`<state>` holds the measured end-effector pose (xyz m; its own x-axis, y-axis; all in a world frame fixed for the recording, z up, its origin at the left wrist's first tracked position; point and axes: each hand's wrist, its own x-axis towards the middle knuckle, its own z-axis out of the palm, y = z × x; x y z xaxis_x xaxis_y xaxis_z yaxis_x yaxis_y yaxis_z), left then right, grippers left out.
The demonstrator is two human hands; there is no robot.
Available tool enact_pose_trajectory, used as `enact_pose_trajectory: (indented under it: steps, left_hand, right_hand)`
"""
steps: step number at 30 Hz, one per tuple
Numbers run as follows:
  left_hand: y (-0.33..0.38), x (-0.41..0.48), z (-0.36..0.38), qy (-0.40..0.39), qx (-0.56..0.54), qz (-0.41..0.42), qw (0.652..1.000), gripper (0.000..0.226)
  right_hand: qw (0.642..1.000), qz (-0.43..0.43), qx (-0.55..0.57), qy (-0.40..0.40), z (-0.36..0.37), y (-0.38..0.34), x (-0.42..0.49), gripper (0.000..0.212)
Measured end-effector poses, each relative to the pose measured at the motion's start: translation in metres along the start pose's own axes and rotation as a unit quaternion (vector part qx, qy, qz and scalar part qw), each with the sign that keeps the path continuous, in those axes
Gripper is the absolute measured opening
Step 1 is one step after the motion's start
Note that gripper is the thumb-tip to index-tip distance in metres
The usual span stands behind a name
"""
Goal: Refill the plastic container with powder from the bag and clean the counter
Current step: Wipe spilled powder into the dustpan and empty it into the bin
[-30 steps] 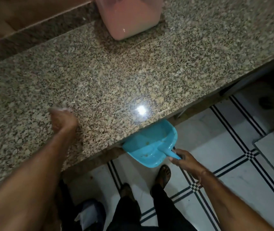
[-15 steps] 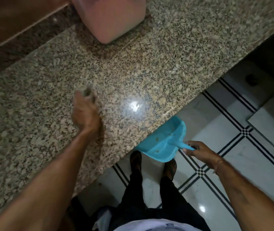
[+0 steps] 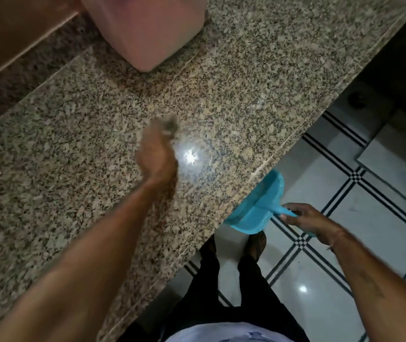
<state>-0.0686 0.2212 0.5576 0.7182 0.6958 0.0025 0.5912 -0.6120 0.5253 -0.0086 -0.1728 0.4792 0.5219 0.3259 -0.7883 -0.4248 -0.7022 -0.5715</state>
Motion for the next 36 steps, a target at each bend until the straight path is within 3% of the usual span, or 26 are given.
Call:
enact_pose_trajectory:
  steps: [3,5,6,8,10,12,14,16,18,20,21,23,25,27,28,29,32,34,36]
  left_hand:
    - [-0.060,0.046,-0.033,0.112,0.026,-0.161,0.980,0.026]
    - [-0.080,0.074,-0.038,0.115,0.059,-0.258,0.957,0.034]
    - [-0.074,0.081,-0.034,0.102,0.068,-0.262,0.957,0.036]
    - [-0.043,0.079,-0.010,0.073,0.086,-0.168,0.979,0.030]
    - [0.001,0.062,0.022,0.022,0.071,-0.020,0.997,0.025]
    - [0.040,0.038,0.049,-0.058,0.057,0.139,0.987,0.021]
    - [0.066,0.029,0.055,-0.098,0.027,0.217,0.971,0.025]
    - [0.067,0.043,0.043,-0.047,0.001,0.164,0.985,0.022]
    - [0.040,0.076,0.032,0.032,0.020,0.021,0.999,0.028]
    - [0.011,0.106,0.025,0.070,0.053,-0.147,0.985,0.042]
    - [0.008,0.112,0.025,0.071,0.078,-0.194,0.975,0.046]
    - [0.030,0.101,0.039,0.048,0.078,-0.124,0.988,0.042]
    - [0.068,0.074,0.059,-0.016,0.042,0.052,0.998,0.030]
    - [0.098,0.053,0.075,-0.082,0.039,0.205,0.974,0.026]
    - [0.108,0.053,0.075,-0.083,0.035,0.223,0.971,0.025]
    - [0.111,0.063,0.071,-0.050,0.017,0.193,0.980,0.024]
    - [0.092,0.120,0.057,0.079,0.033,-0.036,0.996,0.033]
    - [0.079,0.150,0.055,0.086,0.085,-0.157,0.980,0.042]
    - [0.092,0.162,0.070,0.089,0.103,-0.184,0.973,0.042]
  right_hand:
    - [1.000,0.009,0.028,0.009,-0.002,0.000,-0.001,0.023]
    - [0.999,0.012,0.040,0.014,-0.003,-0.001,-0.001,0.023]
    - [0.999,0.015,0.043,0.016,-0.004,-0.001,-0.001,0.023]
    - [0.998,0.018,0.049,0.018,-0.007,-0.001,0.000,0.022]
    - [0.998,0.023,0.051,0.020,-0.010,-0.002,0.000,0.018]
    - [0.998,0.023,0.051,0.026,-0.013,-0.007,-0.002,0.016]
    - [0.998,0.023,0.056,0.034,-0.018,-0.010,-0.005,0.014]
    - [0.998,0.023,0.050,0.040,-0.025,-0.010,-0.006,0.014]
    - [0.998,0.020,0.036,0.042,-0.031,-0.009,-0.008,0.015]
    - [0.998,0.020,0.025,0.044,-0.037,-0.007,-0.008,0.016]
    - [0.998,0.020,0.028,0.045,-0.039,-0.006,-0.008,0.016]
    - [0.998,0.019,0.033,0.044,-0.046,-0.005,-0.006,0.015]
    - [0.998,0.015,0.036,0.041,-0.053,-0.005,-0.001,0.014]
    - [0.999,0.007,0.038,0.038,-0.061,-0.009,0.003,0.016]
    - [0.999,0.004,0.038,0.037,-0.065,-0.010,0.005,0.017]
    - [0.999,0.000,0.040,0.036,-0.071,-0.010,0.007,0.017]
    - [0.998,-0.001,0.056,0.019,-0.092,-0.007,0.017,0.018]
    - [0.998,0.003,0.058,0.008,-0.107,-0.002,0.027,0.019]
    - [0.998,0.000,0.058,0.004,-0.121,0.004,0.036,0.019]
